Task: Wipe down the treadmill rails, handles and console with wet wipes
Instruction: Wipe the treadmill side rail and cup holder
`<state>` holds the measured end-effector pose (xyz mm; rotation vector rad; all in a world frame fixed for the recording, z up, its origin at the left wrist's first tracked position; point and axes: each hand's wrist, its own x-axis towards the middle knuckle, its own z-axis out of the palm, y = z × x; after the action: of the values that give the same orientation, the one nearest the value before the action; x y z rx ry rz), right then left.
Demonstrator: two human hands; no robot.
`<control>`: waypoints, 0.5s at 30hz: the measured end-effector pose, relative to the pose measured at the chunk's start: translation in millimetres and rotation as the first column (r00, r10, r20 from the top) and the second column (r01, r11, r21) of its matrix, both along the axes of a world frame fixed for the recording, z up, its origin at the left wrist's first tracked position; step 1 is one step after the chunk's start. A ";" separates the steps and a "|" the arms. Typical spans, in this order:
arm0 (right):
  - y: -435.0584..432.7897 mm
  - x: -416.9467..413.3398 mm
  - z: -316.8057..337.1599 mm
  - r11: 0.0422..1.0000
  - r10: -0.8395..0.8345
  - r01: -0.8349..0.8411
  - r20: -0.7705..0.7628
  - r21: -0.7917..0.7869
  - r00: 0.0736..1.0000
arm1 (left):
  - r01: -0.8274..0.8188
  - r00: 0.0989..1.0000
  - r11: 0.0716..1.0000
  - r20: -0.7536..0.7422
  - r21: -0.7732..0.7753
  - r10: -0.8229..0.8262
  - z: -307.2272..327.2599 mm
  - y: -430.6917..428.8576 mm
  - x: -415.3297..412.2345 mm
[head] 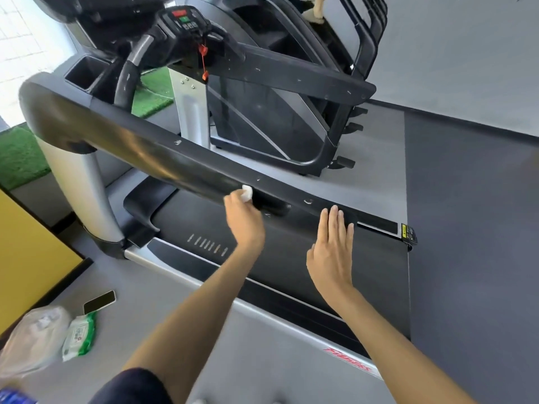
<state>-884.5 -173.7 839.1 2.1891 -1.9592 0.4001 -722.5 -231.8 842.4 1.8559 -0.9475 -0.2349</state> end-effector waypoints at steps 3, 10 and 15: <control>-1.6 -5.3 0.9 0.999 0.038 -0.037 0.009 -0.032 0.999 | 0.170 0.983 0.985 0.083 -0.040 -0.166 -10.3 19.6 -64.0; -9.6 -4.3 1.6 0.996 0.088 -0.088 -0.010 -0.018 0.996 | 0.377 0.907 0.913 0.260 -0.154 -0.330 -29.0 46.0 -19.1; -11.7 -2.1 -3.7 0.998 0.049 -0.053 -0.105 -0.031 0.993 | -0.187 0.955 0.982 -0.242 -0.041 0.172 -8.5 -2.8 51.0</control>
<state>-886.6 -185.4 835.4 2.1960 -1.8334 0.3174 -671.5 -234.6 833.9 1.7962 -0.6118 -0.3048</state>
